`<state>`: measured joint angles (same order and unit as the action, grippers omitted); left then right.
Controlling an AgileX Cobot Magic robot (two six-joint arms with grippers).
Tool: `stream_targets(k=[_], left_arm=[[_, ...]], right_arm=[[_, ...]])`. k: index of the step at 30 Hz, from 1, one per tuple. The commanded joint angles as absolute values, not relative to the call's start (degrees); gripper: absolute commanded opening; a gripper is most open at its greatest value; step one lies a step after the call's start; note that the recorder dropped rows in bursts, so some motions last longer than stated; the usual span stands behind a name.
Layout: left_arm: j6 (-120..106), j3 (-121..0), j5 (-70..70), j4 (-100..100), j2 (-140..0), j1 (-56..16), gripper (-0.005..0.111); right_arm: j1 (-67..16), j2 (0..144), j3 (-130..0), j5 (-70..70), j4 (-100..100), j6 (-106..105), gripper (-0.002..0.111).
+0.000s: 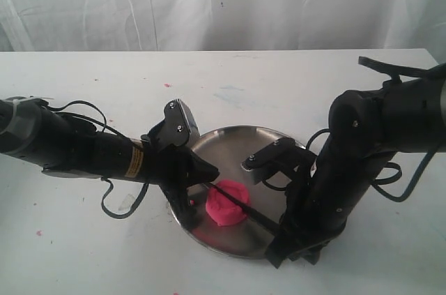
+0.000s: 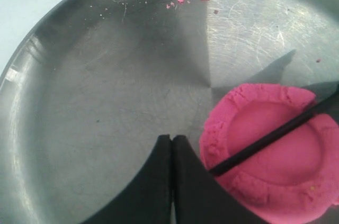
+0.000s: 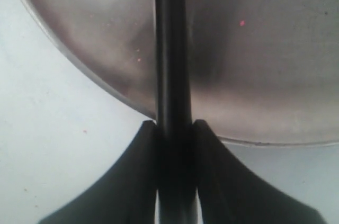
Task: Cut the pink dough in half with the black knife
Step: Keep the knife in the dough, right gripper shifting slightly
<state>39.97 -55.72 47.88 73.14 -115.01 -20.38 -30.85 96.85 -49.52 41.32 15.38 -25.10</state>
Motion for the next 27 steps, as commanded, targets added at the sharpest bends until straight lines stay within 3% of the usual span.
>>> stream_targets(k=[1, 27], left_arm=[[40.1, -55.4, 43.9, 74.1, -114.7, -20.7, 0.0], [41.1, -55.4, 42.5, 75.7, -117.4, -20.7, 0.0]], right_arm=[[-31.0, 96.9, -49.2, 40.7, 15.4, -25.1, 0.0], [-31.0, 99.6, -49.2, 39.6, 15.6, -25.1, 0.0]])
